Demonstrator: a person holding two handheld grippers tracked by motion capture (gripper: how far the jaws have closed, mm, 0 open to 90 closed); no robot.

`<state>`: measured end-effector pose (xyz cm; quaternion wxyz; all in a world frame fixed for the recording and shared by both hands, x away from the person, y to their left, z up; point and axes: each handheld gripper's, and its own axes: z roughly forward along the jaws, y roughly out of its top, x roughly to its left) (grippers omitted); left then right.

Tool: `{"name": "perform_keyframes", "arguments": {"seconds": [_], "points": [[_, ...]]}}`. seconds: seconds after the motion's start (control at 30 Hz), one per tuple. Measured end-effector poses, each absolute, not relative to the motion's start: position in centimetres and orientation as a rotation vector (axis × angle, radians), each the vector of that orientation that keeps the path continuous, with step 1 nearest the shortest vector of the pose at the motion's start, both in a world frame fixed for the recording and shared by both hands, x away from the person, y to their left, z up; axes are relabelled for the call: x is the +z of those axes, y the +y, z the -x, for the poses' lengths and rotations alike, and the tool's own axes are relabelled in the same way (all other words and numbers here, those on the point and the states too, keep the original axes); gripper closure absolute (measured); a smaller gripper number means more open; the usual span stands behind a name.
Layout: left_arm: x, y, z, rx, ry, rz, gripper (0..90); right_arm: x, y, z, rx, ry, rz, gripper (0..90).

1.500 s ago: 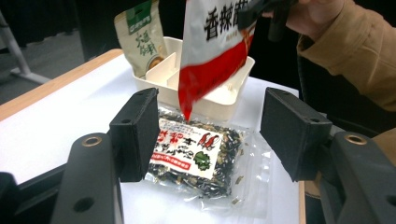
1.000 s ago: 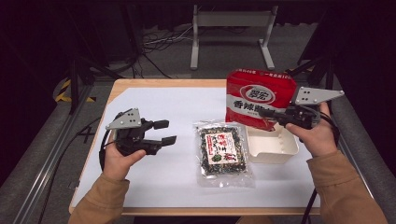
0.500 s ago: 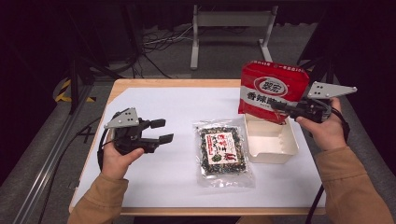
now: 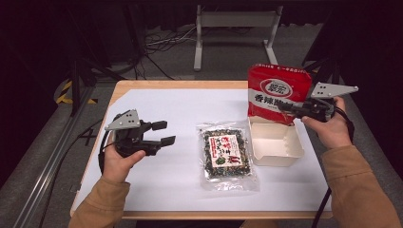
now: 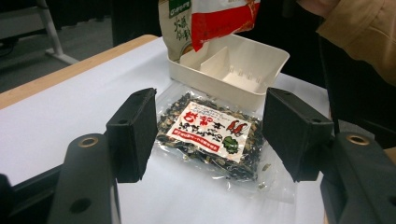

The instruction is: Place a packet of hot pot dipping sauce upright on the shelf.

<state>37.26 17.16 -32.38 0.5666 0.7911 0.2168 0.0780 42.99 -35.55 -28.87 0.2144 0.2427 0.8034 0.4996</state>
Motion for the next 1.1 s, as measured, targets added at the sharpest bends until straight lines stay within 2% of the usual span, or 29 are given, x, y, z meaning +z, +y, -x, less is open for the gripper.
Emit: {"name": "perform_keyframes", "arguments": {"seconds": [0.7, 1.1], "points": [[-33.0, 18.5, -36.8, 0.172, 0.568, -1.845, 36.0, -31.6, -35.7, -46.5, 1.307, 2.305, -0.698, 84.8], [-33.2, 18.5, -37.0, 0.15, 0.58, -1.838, 35.6, -32.1, -36.4, -47.0, 1.279, 2.333, -0.698, 84.8]]}}
